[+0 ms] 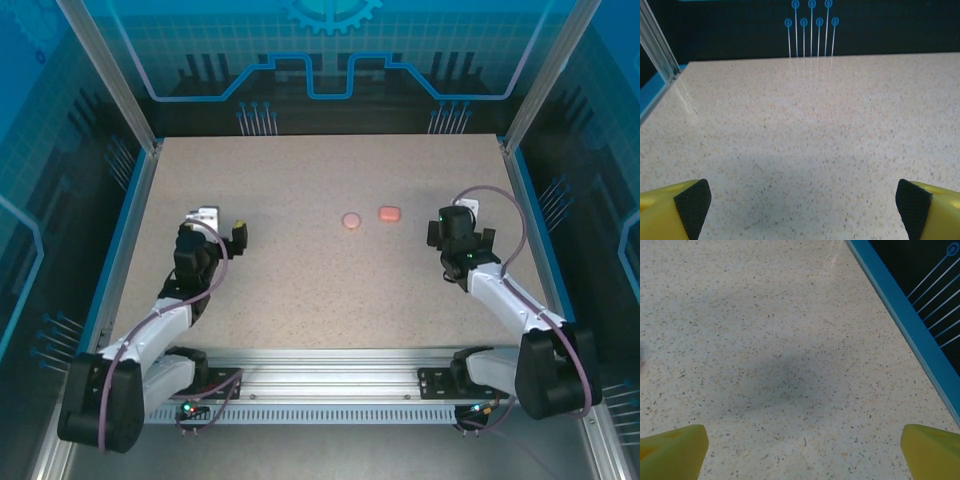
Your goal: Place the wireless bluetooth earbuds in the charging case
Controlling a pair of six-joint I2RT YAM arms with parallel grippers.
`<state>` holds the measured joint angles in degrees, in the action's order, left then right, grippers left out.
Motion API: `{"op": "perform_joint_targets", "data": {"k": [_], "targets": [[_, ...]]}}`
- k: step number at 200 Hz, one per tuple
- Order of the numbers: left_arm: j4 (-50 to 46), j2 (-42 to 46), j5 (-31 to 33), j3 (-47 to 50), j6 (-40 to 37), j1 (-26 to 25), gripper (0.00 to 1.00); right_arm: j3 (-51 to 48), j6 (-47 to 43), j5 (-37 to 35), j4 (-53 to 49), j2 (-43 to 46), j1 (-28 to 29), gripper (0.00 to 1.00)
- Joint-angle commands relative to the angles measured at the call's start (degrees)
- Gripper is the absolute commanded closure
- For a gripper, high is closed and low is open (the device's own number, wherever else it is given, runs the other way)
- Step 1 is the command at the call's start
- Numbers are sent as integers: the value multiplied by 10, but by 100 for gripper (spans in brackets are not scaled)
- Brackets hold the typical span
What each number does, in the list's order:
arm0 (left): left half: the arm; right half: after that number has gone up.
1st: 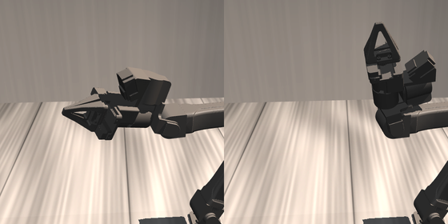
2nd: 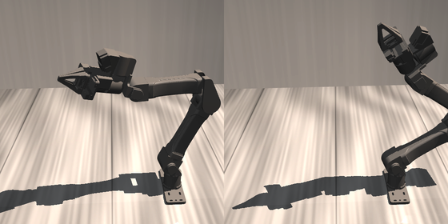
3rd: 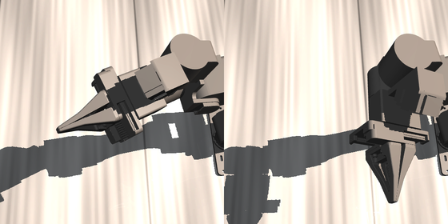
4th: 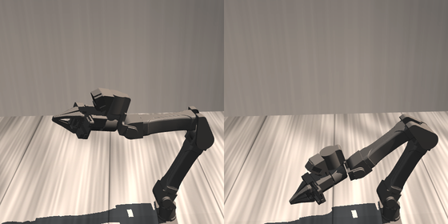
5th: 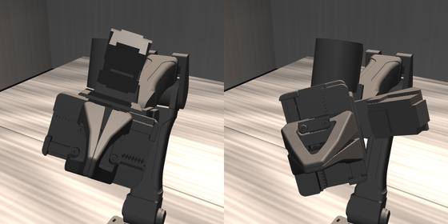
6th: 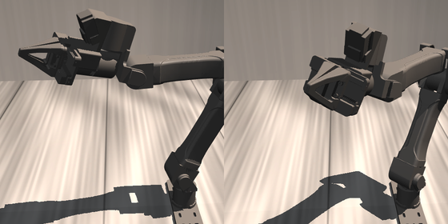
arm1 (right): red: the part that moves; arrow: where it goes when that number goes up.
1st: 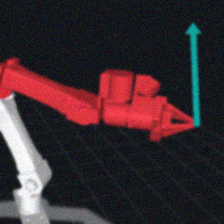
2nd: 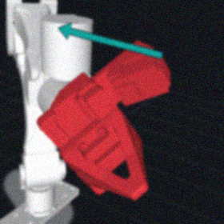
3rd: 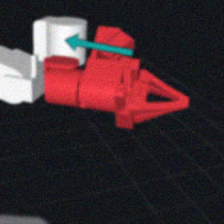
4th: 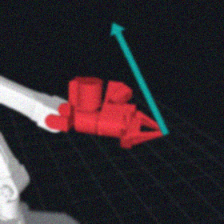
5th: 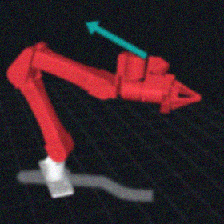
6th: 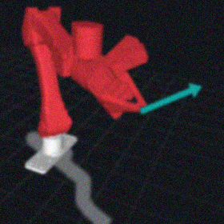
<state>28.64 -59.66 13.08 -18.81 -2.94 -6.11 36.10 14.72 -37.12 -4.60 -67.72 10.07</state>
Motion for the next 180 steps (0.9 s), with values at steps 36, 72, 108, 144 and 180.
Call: {"op": "perform_joint_targets", "data": {"k": [36,72,108,144,180], "targets": [[196,-91,7,55,15,5,1,-101,-43,26,288,-21,-11,0],[265,-159,-12,60,5,5,1,-119,-60,41,365,-76,-12,0],[316,-233,-25,48,-3,7,1,-158,-88,68,478,-97,-21,0],[304,-269,-52,26,-12,11,1,-170,-115,141,533,-126,-28,0],[254,-269,-106,0,-10,30,1,-149,-143,217,537,-176,-32,0]]}}
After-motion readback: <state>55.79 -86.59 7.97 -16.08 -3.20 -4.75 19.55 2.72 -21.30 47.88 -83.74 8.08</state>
